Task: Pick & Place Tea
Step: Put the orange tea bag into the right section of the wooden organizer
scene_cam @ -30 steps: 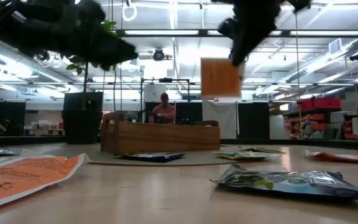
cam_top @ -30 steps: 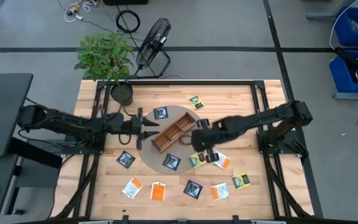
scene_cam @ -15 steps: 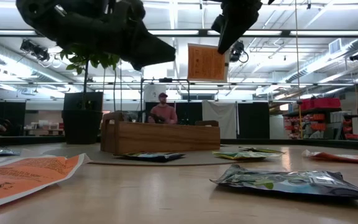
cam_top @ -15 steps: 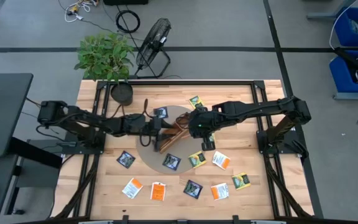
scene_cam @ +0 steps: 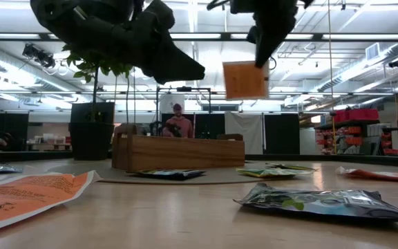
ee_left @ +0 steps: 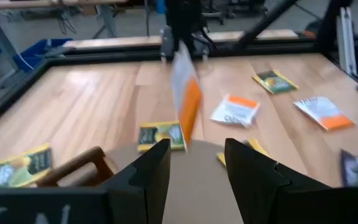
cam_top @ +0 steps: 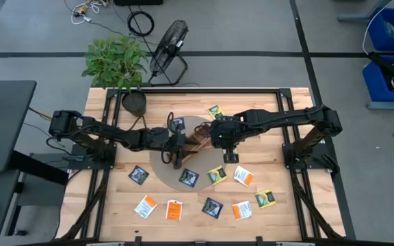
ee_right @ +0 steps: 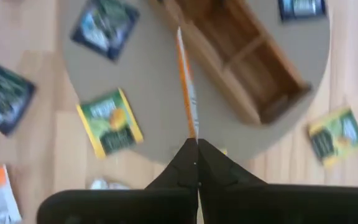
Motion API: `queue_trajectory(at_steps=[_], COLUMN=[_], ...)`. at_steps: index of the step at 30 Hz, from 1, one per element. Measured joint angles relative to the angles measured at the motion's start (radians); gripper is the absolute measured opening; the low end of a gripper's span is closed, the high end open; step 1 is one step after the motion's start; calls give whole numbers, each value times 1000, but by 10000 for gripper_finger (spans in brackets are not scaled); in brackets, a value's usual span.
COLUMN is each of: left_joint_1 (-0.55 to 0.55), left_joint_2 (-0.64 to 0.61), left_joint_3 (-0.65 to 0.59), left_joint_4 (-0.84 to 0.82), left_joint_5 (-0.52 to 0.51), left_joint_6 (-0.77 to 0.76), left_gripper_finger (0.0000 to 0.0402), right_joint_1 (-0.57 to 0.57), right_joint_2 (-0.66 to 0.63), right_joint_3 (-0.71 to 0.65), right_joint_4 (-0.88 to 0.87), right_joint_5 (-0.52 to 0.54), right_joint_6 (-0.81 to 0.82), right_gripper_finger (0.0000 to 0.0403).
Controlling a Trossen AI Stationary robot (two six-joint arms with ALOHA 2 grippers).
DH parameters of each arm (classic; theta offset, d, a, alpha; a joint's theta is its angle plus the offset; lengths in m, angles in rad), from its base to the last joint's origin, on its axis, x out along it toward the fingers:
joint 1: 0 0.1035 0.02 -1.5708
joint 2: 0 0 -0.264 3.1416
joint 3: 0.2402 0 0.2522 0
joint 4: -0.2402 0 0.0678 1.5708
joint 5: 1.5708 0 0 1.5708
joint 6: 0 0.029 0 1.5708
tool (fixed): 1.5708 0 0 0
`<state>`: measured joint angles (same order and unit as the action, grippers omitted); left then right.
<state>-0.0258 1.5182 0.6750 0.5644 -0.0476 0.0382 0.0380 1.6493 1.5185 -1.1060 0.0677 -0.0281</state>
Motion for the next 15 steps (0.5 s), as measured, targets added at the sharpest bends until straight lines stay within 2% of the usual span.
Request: queue_trajectory(at_steps=[3,8,11,15], left_joint_1=[-13,-10,-10,-10], left_joint_2=[-2,-2,-2,-2], left_joint_3=[0,0,0,0], left_joint_4=[21,76,66,88], left_joint_5=[0,-4,-60,-71], left_joint_6=[1,7,3,26], left_gripper_finger=[161,161,161,161], right_joint_1=[0,0,0,0], right_joint_2=[0,0,0,0], right_joint_3=[0,0,0,0], right_joint_4=[23,99,98,103], right_joint_5=[33,0,-15,-5], right_joint_6=[7,-26,-27,-23], right_gripper_finger=[0,0,0,0])
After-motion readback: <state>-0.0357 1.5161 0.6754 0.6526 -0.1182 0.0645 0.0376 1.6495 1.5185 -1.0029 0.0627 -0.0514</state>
